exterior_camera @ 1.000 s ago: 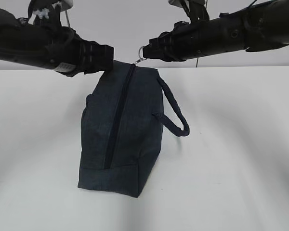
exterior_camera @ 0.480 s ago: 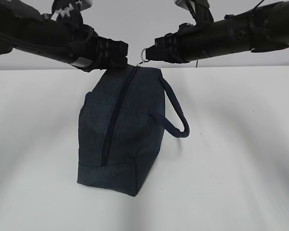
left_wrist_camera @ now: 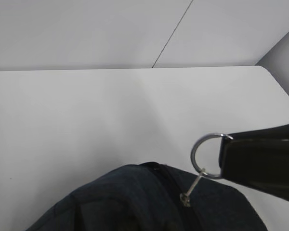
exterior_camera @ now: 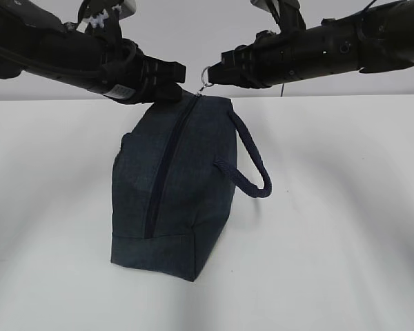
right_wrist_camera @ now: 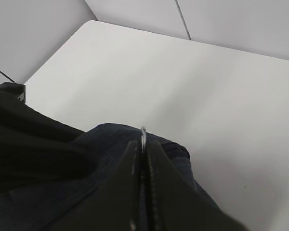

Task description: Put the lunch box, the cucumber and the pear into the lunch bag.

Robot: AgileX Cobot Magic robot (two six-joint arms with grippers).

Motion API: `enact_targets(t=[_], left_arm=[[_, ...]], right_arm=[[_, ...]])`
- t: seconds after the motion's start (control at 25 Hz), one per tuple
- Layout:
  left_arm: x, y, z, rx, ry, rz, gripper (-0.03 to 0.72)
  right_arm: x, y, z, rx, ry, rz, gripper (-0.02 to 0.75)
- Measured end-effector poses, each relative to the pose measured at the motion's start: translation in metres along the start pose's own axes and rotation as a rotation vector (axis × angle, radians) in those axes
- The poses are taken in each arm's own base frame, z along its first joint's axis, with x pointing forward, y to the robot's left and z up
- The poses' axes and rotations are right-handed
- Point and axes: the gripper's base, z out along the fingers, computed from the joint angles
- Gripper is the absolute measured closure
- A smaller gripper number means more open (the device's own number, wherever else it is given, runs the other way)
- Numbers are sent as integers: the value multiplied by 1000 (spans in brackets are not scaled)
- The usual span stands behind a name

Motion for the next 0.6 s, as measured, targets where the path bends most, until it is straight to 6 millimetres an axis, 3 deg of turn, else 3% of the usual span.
enact_targets(t=[0.6], left_arm=[[3,-2,3,37,25,-43,667]], right_arm=[[-1,-7,-4,9,-4,15,738]])
